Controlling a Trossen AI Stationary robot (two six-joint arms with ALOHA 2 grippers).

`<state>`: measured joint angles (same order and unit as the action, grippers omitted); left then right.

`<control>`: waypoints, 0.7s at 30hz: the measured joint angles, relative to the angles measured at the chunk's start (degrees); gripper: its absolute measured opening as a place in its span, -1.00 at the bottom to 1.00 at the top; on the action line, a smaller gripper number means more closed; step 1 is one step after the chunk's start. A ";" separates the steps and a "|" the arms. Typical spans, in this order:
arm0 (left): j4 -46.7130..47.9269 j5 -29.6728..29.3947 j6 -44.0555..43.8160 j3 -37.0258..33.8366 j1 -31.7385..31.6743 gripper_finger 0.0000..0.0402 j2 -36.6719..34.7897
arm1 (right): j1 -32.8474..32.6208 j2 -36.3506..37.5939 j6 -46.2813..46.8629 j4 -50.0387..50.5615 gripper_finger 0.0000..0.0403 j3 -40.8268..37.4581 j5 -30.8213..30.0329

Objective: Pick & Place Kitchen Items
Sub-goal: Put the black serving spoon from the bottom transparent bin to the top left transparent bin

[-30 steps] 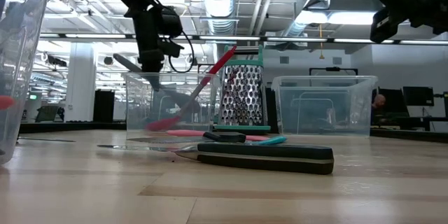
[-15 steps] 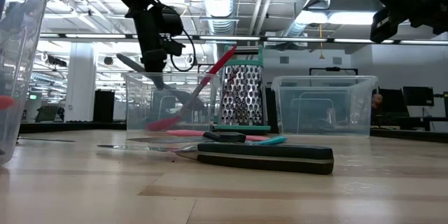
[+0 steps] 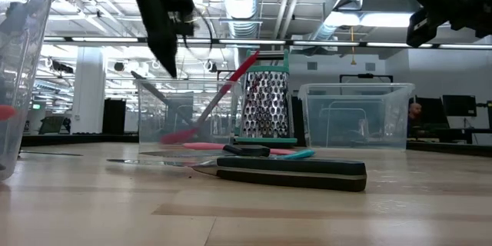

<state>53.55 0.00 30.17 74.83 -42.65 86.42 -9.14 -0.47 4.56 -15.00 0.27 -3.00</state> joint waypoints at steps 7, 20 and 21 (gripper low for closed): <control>7.83 3.65 -2.04 0.07 7.60 0.10 -19.87 | 0.01 0.00 0.00 0.00 -1.00 -0.01 0.01; 20.57 7.80 -34.16 -3.39 39.08 0.07 -35.89 | 0.01 0.00 0.00 0.00 -1.00 -0.01 0.00; 20.94 7.76 -36.34 -4.50 42.01 0.07 -35.94 | 0.00 0.00 0.00 0.00 -1.00 0.00 -0.01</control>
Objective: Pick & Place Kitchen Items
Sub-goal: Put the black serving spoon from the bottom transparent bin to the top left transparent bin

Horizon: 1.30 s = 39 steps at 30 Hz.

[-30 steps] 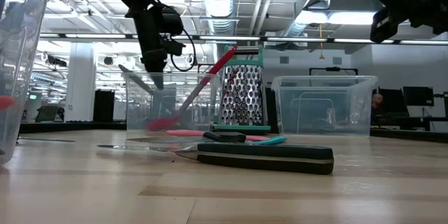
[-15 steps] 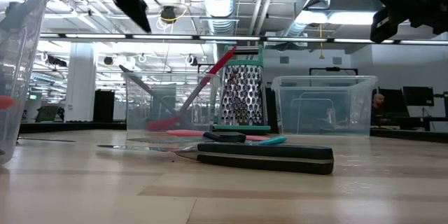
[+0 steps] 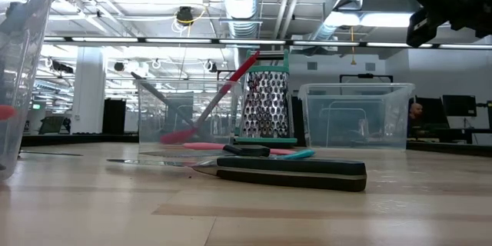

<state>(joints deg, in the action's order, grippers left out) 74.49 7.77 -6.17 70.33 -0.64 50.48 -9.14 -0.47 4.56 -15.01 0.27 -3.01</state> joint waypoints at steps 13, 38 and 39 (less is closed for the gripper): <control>-4.54 0.06 -25.58 -12.40 33.13 0.09 7.93 | 0.00 0.00 0.00 0.00 -1.00 -0.02 0.00; -10.67 -0.87 -42.63 -12.42 52.47 0.08 25.20 | 0.02 0.00 0.00 0.00 -1.00 -0.02 0.00; -11.06 -0.86 -42.62 -12.78 52.47 0.08 25.34 | 0.02 0.01 0.00 0.00 -1.00 0.00 0.02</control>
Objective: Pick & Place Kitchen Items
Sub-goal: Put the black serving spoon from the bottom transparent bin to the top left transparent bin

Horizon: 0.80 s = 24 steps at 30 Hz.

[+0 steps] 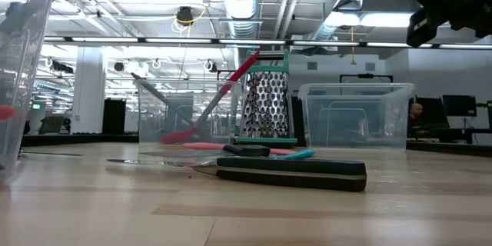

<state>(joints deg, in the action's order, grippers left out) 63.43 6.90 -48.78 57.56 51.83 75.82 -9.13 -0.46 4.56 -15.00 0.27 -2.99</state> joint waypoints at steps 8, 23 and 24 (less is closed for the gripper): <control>-1.48 1.20 -0.13 -4.90 -0.02 0.08 -1.04 | 0.00 -0.01 0.00 0.00 -1.00 -0.02 -0.02; -2.93 4.32 0.27 -5.83 -0.22 -0.83 -1.52 | 0.00 0.01 0.00 0.00 -1.00 0.00 -0.02; -2.78 4.72 0.26 -5.83 -0.22 -0.91 -1.52 | -0.01 0.00 0.00 0.00 -1.00 0.00 -0.01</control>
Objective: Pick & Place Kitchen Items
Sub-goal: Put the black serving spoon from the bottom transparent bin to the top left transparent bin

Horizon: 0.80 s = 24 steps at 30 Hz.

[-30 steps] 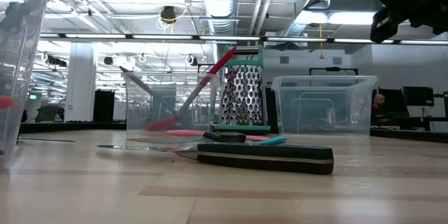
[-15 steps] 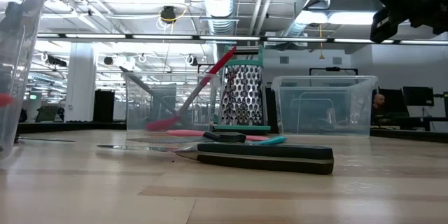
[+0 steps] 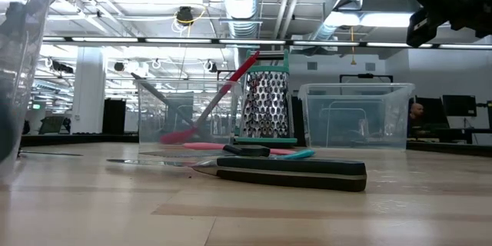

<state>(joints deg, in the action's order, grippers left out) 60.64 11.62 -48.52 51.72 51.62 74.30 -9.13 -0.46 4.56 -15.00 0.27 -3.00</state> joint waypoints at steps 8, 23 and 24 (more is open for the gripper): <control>-0.02 2.82 -0.10 0.02 0.00 -0.99 -0.11 | 0.00 0.02 0.00 0.00 -1.00 -0.02 -0.01; 0.22 5.37 -8.74 0.02 0.00 -1.00 -7.73 | 0.00 0.02 0.00 0.00 -1.00 -0.02 0.00; 0.21 4.81 -9.88 0.02 0.00 -1.00 -8.75 | 0.00 0.01 0.00 0.00 -1.00 0.01 -0.01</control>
<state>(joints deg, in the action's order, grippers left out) 60.85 16.43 -58.40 51.75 51.62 65.56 -9.13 -0.45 4.56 -15.00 0.27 -3.01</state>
